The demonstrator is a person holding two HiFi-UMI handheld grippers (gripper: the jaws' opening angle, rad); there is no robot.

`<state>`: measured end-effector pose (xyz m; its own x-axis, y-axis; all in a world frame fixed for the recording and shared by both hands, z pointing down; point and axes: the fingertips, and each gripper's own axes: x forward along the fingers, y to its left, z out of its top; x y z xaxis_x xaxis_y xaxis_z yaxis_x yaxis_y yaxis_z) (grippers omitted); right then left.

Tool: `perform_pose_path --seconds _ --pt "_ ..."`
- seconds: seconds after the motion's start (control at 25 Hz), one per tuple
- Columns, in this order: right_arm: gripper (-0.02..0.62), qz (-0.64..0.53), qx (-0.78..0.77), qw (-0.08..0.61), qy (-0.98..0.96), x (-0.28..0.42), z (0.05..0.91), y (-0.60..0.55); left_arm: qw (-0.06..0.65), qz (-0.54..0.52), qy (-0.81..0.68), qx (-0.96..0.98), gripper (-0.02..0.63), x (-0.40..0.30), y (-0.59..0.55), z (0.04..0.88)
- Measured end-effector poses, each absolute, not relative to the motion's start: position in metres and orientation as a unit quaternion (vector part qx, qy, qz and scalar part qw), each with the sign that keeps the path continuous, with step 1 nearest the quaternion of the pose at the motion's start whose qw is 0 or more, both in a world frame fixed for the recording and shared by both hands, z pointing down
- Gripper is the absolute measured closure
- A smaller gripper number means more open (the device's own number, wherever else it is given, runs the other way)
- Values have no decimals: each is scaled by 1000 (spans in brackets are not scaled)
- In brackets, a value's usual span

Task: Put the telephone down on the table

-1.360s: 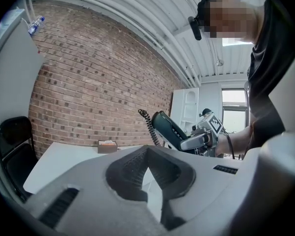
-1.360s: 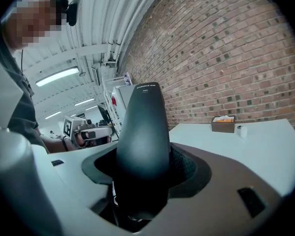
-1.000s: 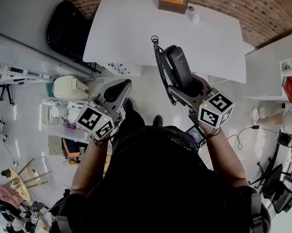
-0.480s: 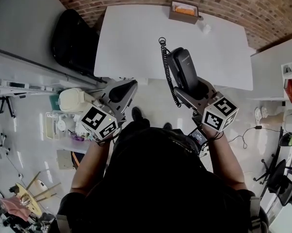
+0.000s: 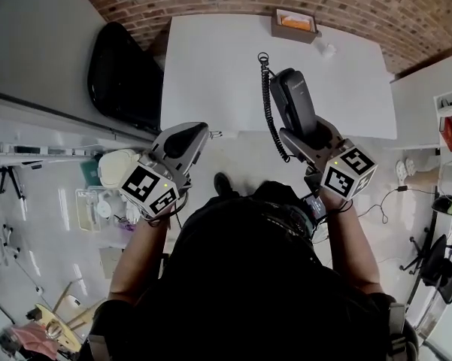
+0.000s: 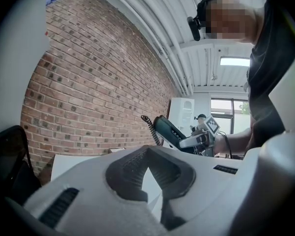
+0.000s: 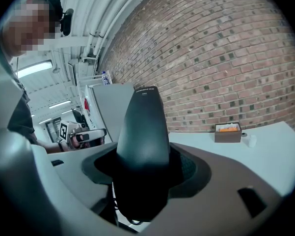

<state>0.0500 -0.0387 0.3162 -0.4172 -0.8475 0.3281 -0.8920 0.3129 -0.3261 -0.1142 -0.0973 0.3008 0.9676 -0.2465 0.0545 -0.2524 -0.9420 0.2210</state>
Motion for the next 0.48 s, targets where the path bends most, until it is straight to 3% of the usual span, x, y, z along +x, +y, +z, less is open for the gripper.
perform_pose_path --seconds 0.48 --pt "319 224 533 52 -814 45 310 -65 112 -1 -146 983 598 -139 -114 295"
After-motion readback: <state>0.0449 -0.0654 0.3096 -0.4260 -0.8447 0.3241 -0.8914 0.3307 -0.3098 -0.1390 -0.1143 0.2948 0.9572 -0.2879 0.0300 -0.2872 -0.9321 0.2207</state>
